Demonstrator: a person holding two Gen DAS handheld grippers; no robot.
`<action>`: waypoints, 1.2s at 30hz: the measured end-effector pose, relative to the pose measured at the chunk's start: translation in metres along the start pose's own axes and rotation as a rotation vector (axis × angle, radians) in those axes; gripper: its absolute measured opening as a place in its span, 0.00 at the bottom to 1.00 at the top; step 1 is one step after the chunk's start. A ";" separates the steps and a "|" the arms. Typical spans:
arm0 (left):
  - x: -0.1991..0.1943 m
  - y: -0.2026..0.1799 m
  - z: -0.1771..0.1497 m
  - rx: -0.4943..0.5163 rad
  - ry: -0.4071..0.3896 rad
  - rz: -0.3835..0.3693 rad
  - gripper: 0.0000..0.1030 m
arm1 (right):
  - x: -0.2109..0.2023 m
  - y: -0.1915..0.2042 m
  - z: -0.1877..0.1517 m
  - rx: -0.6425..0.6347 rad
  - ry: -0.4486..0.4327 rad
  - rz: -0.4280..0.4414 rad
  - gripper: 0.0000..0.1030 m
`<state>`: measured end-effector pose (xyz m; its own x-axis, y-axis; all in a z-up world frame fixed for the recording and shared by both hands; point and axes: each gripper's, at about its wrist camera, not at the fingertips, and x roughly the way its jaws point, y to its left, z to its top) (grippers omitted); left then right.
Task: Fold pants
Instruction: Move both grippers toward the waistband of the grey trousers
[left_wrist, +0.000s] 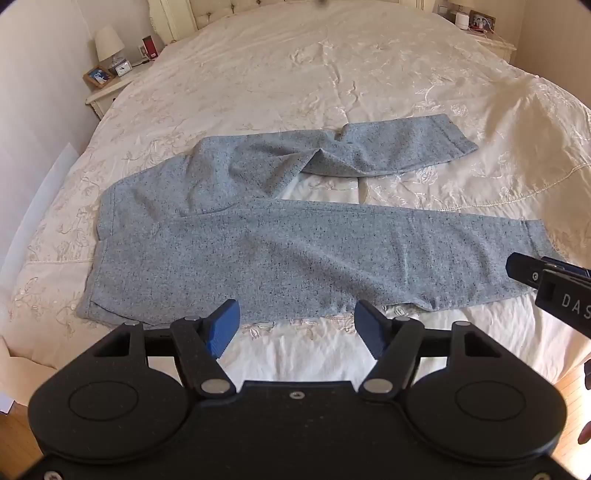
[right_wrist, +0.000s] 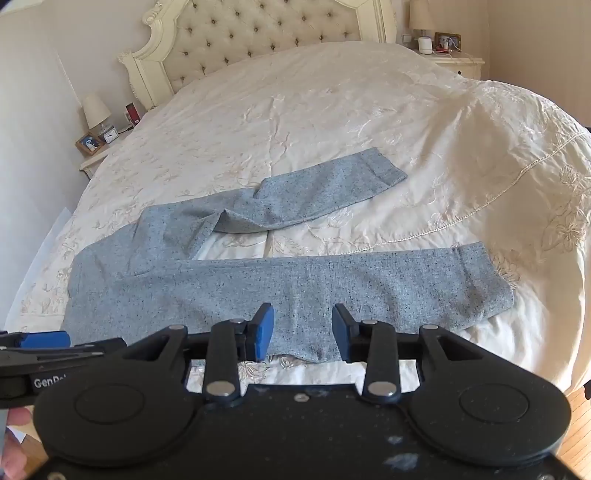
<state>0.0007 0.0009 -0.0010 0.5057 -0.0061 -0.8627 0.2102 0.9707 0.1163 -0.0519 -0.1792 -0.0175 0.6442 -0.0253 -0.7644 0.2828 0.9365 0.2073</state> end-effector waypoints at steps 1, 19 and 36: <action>-0.002 0.002 -0.003 -0.010 -0.017 -0.010 0.69 | 0.000 0.000 0.000 0.001 0.002 0.004 0.37; 0.007 -0.001 -0.005 -0.010 0.025 -0.003 0.69 | 0.006 0.003 -0.002 -0.013 0.033 0.011 0.37; 0.011 -0.001 -0.005 -0.016 0.029 -0.004 0.69 | 0.008 0.003 -0.002 -0.018 0.044 0.012 0.37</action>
<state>0.0015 0.0013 -0.0133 0.4806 -0.0034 -0.8769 0.1990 0.9743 0.1053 -0.0473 -0.1762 -0.0237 0.6153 0.0010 -0.7883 0.2625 0.9427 0.2061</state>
